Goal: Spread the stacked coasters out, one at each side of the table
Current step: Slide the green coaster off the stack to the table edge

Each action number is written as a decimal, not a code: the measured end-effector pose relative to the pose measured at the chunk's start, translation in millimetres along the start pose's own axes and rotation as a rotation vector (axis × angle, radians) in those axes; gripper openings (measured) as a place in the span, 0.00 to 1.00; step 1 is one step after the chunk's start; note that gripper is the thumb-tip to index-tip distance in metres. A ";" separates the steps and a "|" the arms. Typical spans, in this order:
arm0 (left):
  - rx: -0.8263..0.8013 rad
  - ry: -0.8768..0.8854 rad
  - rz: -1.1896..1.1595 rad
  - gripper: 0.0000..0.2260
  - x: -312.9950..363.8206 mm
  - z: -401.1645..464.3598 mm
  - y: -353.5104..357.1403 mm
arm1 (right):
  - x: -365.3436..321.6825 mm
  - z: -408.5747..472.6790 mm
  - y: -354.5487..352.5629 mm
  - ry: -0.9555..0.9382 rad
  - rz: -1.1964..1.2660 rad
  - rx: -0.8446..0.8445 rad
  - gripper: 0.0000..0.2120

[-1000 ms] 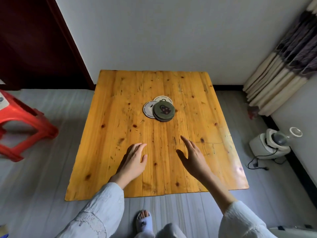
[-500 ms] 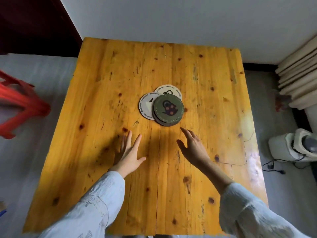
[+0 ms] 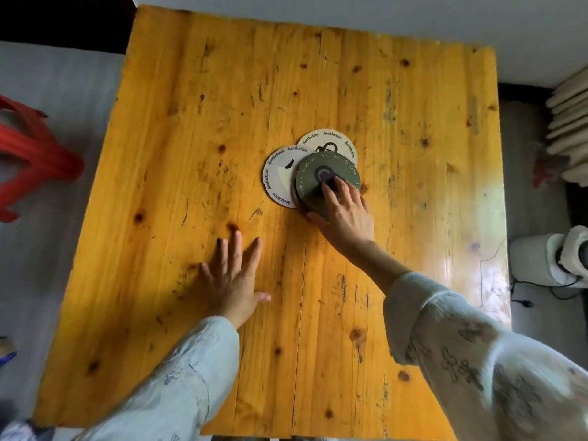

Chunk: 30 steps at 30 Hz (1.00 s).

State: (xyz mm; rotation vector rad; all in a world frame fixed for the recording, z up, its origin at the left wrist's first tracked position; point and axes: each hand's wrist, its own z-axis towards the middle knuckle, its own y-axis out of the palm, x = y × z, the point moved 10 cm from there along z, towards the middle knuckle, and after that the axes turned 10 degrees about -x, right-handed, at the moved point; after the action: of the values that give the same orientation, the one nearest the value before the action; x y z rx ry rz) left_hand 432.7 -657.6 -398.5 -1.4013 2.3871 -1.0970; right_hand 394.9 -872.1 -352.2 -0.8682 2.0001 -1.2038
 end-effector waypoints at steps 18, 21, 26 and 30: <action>0.027 0.077 -0.069 0.46 4.4 -1.2 -3.2 | -37.2 -38.3 10.0 -0.162 -0.338 -0.152 0.21; 0.038 0.088 -0.104 0.45 5.3 -2.4 -5.0 | -47.0 -79.9 22.4 -0.225 -0.317 -0.083 0.20; 0.037 0.090 -0.085 0.45 4.9 -1.2 -5.1 | -59.1 -149.1 52.0 -0.313 -0.250 0.041 0.20; 0.032 0.101 -0.053 0.45 4.8 -0.3 -3.8 | -66.6 -187.5 72.8 -0.304 -0.188 0.048 0.18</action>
State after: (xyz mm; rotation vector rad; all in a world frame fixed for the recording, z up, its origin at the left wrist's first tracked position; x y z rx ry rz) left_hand 432.6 -662.4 -394.7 -1.4394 2.4020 -1.2421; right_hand 270.1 -701.7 -335.5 -1.1612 1.6692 -1.1379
